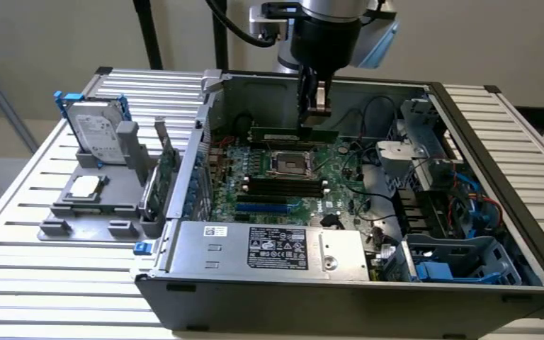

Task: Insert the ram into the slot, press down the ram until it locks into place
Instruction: 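Insert the ram into the slot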

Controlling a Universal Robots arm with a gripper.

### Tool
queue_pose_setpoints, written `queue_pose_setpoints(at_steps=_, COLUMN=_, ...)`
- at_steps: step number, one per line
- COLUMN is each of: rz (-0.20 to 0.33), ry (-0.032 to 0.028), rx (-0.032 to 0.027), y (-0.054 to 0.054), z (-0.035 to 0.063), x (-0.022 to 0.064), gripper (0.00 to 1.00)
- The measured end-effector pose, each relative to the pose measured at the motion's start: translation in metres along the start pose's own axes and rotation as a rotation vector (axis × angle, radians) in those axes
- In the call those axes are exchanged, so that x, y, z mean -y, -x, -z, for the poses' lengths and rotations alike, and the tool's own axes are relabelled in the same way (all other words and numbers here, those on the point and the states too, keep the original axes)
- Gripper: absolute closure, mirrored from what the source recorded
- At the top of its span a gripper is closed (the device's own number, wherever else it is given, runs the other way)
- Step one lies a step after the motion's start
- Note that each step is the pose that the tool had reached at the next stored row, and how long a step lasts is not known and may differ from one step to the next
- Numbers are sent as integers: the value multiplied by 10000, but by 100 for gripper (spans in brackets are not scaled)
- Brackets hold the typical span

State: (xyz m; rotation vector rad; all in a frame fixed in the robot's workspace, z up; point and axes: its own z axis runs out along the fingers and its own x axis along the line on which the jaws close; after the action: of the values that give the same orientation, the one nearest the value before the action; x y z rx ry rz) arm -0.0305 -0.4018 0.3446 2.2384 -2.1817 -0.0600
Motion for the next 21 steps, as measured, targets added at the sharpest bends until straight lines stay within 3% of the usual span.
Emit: queue_pose_setpoints(at_steps=21, rz=-112, ry=-2, rx=4, y=31, z=-380, x=25, gripper=87)
